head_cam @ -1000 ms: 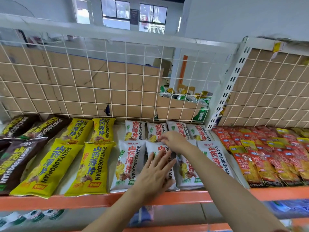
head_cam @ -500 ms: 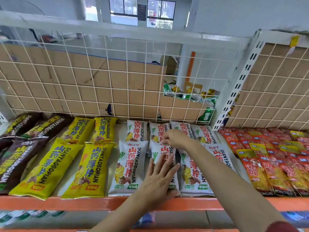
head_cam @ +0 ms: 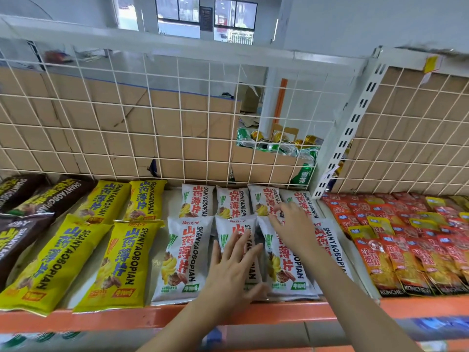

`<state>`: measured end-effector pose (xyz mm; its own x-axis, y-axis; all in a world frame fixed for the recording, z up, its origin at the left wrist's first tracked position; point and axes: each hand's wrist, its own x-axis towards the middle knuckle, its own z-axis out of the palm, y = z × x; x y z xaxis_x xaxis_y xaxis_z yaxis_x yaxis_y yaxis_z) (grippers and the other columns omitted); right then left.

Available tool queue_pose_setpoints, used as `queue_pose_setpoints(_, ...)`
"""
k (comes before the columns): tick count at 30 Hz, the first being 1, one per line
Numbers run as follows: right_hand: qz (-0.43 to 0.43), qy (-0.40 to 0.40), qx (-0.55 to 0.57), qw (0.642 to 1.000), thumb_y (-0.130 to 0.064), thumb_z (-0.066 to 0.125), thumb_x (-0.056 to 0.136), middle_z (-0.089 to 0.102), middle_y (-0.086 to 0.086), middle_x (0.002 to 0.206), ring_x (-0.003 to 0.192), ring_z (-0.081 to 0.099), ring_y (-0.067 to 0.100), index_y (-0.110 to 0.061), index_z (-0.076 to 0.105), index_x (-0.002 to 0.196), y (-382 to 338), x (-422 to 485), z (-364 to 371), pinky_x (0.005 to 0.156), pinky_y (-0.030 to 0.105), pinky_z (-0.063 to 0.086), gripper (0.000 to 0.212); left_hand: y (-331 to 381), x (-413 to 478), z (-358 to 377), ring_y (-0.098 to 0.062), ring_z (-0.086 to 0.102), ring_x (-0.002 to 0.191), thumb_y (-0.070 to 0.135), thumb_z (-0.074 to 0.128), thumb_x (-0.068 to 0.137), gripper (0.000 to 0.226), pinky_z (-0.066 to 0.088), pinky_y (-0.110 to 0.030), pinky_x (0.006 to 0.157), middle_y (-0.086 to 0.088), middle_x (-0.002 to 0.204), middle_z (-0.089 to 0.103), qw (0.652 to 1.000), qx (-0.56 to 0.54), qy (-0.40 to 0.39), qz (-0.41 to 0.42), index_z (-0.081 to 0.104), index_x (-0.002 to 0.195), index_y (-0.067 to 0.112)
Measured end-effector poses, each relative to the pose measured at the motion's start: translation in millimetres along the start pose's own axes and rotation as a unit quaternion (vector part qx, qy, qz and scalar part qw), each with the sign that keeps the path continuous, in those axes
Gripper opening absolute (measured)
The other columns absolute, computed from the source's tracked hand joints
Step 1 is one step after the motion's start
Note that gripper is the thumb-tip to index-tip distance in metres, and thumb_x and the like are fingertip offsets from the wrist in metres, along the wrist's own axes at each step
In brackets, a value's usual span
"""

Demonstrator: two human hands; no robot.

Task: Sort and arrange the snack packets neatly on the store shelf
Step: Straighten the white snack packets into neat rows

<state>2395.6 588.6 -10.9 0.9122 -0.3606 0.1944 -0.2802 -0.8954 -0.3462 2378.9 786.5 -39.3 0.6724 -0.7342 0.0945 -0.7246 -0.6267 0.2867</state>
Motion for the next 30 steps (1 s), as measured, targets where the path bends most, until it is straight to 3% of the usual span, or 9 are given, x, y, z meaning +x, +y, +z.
queue_pose_setpoints(6, -0.023, -0.005, 0.025, 0.999, -0.036, 0.048, 0.092, 0.052, 0.002, 0.12, 0.115, 0.043, 0.018, -0.02, 0.057, 0.117, 0.2, -10.6, 12.2, 0.098, 0.031, 0.029, 0.031, 4.9, -0.5, -6.9, -0.014, -0.04, 0.132, 0.067, 0.042, 0.082, 0.08, -0.014, -0.054, 0.113, 0.013, 0.139, -0.04, 0.999, 0.025, -0.046, -0.002, 0.004, 0.147, 0.039)
queue_pose_setpoints(15, -0.041, -0.002, 0.036, 0.999, -0.036, 0.052, 0.09, 0.054, 0.003, 0.115, 0.113, 0.045, 0.021, -0.019, 0.06, 0.113, -1.8, -10.2, 19.2, 0.1, 0.034, 0.03, 0.029, -0.6, -2.3, -3.6, -0.012, -0.041, 0.132, 0.071, 0.037, 0.079, 0.082, -0.019, -0.049, 0.11, 0.012, 0.144, -0.038, 0.998, 0.038, -0.042, 0.003, 0.006, 0.147, 0.039)
queue_pose_setpoints(19, -0.049, 0.011, 0.042, 0.998, -0.037, 0.052, 0.09, 0.055, 0.0, 0.112, 0.111, 0.046, 0.019, -0.02, 0.059, 0.112, -4.4, -10.6, 14.1, 0.099, 0.034, 0.03, 0.029, -1.0, -3.7, -5.7, -0.011, -0.038, 0.133, 0.073, 0.024, 0.073, 0.083, -0.019, -0.049, 0.112, 0.013, 0.145, -0.034, 1.0, 0.027, -0.013, 0.004, 0.003, 0.146, 0.04)
queue_pose_setpoints(22, -0.071, 0.012, 0.063, 0.995, -0.04, 0.045, 0.089, 0.055, -0.002, 0.114, 0.113, 0.046, 0.018, -0.02, 0.058, 0.113, -18.3, -10.8, 6.1, 0.097, 0.033, 0.031, 0.034, -11.5, -10.4, -12.7, -0.011, -0.016, 0.143, 0.064, 0.015, 0.076, 0.073, -0.017, -0.039, 0.113, 0.012, 0.154, -0.009, 0.997, 0.01, 0.069, -0.02, 0.015, 0.144, 0.038)
queue_pose_setpoints(24, -0.104, -0.01, 0.099, 0.99, -0.034, 0.047, 0.092, 0.055, 0.0, 0.116, 0.113, 0.046, 0.017, -0.018, 0.058, 0.114, -34.5, -9.1, 3.9, 0.094, 0.031, 0.033, 0.03, -24.8, -17.8, -16.8, -0.018, 0.019, 0.142, 0.054, 0.029, 0.081, 0.059, 0.007, -0.04, 0.117, 0.003, 0.152, 0.026, 0.99, 0.015, 0.127, -0.065, 0.033, 0.136, 0.033)
queue_pose_setpoints(26, -0.146, -0.045, 0.118, 0.981, -0.027, 0.049, 0.094, 0.057, 0.001, 0.117, 0.111, 0.048, 0.017, -0.016, 0.058, 0.117, -55.2, -5.8, 4.9, 0.096, 0.032, 0.037, 0.027, -41.1, -24.9, -19.7, -0.025, 0.042, 0.129, 0.051, 0.038, 0.079, 0.056, 0.027, -0.043, 0.108, -0.005, 0.138, 0.049, 0.979, 0.019, 0.162, -0.124, 0.046, 0.128, 0.025)
queue_pose_setpoints(28, -0.179, -0.094, 0.111, 0.973, -0.024, 0.046, 0.096, 0.057, 0.002, 0.121, 0.112, 0.05, 0.017, -0.015, 0.057, 0.12, -78.0, -0.5, 7.2, 0.098, 0.033, 0.038, 0.028, -54.6, -32.4, -20.7, -0.031, 0.052, 0.12, 0.055, 0.039, 0.074, 0.066, 0.04, -0.047, 0.099, -0.01, 0.133, 0.054, 0.973, 0.029, 0.149, -0.173, 0.053, 0.127, 0.017)
queue_pose_setpoints(30, -0.201, -0.139, 0.086, 0.966, -0.022, 0.043, 0.097, 0.058, 0.005, 0.123, 0.115, 0.049, 0.019, -0.013, 0.057, 0.123, -99.6, 7.4, 13.7, 0.098, 0.034, 0.037, 0.03, -61.9, -40.3, -17.8, -0.033, 0.051, 0.122, 0.06, 0.039, 0.07, 0.077, 0.045, -0.051, 0.093, -0.011, 0.137, 0.05, 0.971, 0.037, 0.14, -0.193, 0.046, 0.133, 0.017)
